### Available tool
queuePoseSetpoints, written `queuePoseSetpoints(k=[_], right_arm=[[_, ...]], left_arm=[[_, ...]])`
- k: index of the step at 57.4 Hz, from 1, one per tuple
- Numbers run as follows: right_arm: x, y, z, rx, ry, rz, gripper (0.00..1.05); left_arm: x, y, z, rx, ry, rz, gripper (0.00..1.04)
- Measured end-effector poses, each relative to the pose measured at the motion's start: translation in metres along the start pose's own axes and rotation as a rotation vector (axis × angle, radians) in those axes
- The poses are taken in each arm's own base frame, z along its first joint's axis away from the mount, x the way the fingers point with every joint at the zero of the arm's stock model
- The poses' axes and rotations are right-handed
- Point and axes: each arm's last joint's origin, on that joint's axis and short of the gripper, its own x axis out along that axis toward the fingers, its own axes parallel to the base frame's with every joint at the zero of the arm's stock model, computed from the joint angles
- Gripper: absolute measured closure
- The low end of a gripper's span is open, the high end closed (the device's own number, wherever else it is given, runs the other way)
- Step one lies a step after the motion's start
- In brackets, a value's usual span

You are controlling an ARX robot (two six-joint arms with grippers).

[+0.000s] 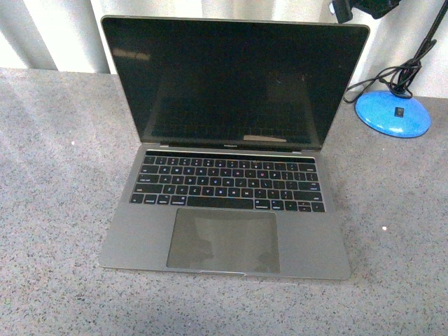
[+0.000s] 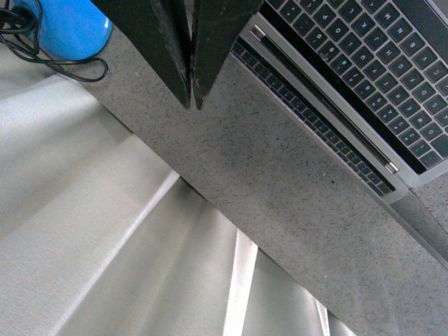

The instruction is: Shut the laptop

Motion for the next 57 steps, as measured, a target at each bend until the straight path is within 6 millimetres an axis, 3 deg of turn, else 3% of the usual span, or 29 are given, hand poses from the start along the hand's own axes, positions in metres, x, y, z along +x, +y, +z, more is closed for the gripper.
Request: queuePoseSetpoints(k=[57], right_arm=[[0.014,0.001,-0.009,0.009,-0.01,0.032,1.04]], left_arm=[[0.006,-0.016,-0.007,-0.049,0.084,-0.053,1.01]])
